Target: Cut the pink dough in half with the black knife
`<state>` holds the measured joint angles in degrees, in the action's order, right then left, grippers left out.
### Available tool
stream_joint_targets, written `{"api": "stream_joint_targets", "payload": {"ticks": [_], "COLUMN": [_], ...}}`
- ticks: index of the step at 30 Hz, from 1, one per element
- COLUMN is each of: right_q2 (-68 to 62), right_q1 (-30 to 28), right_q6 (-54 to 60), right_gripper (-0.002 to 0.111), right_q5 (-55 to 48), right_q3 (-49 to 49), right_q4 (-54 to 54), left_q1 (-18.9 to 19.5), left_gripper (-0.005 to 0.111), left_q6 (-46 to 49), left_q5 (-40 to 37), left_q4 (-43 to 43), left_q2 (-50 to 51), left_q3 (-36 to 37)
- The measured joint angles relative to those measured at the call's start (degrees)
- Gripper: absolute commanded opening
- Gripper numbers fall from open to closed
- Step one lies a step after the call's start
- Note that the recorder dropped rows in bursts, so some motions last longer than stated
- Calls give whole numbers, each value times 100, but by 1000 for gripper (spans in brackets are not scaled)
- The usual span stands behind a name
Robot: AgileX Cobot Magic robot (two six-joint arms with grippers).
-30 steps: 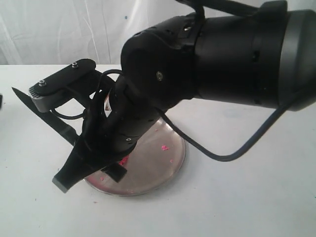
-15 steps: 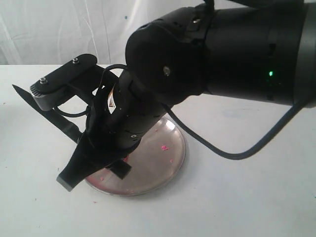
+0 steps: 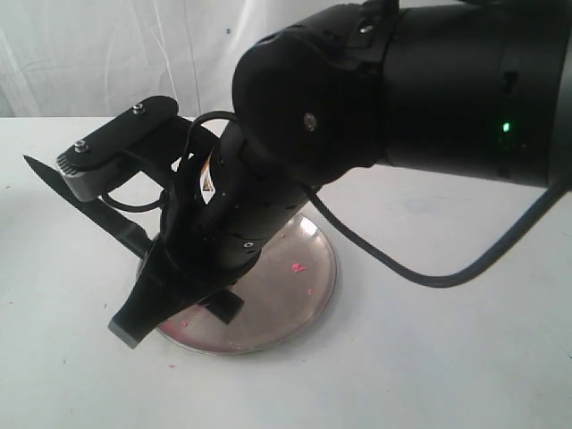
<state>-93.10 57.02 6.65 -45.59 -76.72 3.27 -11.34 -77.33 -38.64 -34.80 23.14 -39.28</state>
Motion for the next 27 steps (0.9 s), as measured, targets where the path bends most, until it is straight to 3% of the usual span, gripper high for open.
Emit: {"api": "stream_joint_targets", "payload": {"ticks": [2,5,9,13,18,20,23,27], "right_q2": [23,36,36,36,36,36,36,36], "right_q1": [0,0,0,0,0,0,0,0], "right_q6": [0,12,23,23,23,23,23,23], "right_gripper": [0,0,0,0,0,0,0,0], "right_q5": [0,-14,-42,-42,-42,-17,-9,-9], "right_q3": [0,0,0,0,0,0,0,0], "right_q4": [0,-50,-146,-238,-271,-271,-327,-327], "left_q1": [0,0,0,0,0,0,0,0], "left_gripper": [0,0,0,0,0,0,0,0], "left_q6": [470,2067,5252,8415,10810,11344,11637,11214], "left_q5": [46,103,-345,-1364,-1911,-1501,-279,1724], "left_q4": [527,2261,4850,6668,7894,8132,8211,7850], "left_q2": [-171,-304,-318,-327,-344,-353,-366,-370], "left_q3": [417,750,699,214,-1033,-1673,-2470,-2947]}}
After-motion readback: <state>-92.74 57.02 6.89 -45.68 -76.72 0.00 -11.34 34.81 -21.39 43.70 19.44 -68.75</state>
